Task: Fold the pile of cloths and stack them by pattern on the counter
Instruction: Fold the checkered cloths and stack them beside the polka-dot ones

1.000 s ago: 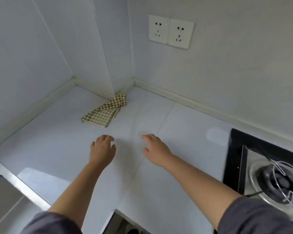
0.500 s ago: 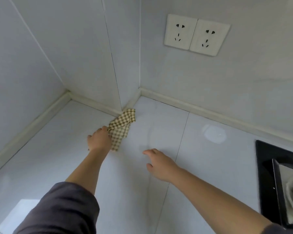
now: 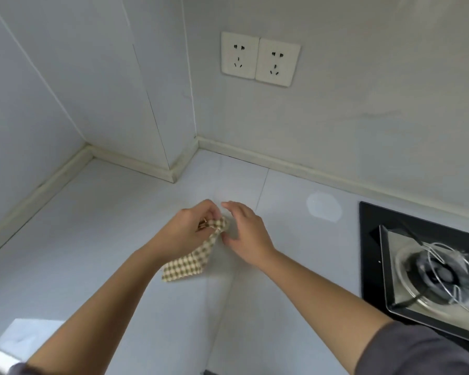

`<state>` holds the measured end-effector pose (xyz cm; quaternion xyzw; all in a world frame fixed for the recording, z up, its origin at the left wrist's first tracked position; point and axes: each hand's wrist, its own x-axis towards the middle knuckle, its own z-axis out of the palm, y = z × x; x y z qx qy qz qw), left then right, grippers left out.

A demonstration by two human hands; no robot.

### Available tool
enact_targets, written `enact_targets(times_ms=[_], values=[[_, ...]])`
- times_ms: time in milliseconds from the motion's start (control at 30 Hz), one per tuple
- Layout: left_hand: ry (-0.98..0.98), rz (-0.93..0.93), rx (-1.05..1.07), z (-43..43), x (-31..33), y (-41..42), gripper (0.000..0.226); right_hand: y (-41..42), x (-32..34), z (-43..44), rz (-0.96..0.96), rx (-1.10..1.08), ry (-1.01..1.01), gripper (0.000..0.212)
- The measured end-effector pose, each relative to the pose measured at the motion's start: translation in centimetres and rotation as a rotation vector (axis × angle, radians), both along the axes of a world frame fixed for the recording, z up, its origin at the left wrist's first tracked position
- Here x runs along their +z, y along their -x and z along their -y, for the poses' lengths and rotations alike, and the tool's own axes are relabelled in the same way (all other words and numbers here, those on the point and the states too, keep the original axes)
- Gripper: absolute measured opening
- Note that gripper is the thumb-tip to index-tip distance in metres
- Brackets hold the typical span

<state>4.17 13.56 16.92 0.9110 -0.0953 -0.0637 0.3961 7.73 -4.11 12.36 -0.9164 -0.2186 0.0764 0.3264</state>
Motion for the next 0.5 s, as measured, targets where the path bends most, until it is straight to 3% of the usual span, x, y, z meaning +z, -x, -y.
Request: enact_targets(times_ms=[167, 267, 400, 500], values=[[0.153, -0.079, 0.051, 3.1, 3.0, 0.4, 0.025, 2.3, 0.5, 5.1, 0.002, -0.188, -0.036, 0.014], [0.189, -0.131, 0.101, 4.9, 3.4, 0.3, 0.019, 2.8, 1.3, 8.7, -0.171, -0.265, -0.187, 0.018], [0.234, -0.254, 0.094, 7.6, 3.7, 0.2, 0.013, 3.1, 3.6, 12.9, -0.555, -0.305, -0.336, 0.033], [0.134, -0.293, 0.071, 9.2, 3.1, -1.3, 0.013, 2.6, 3.9, 15.0, -0.756, -0.397, -0.490, 0.036]])
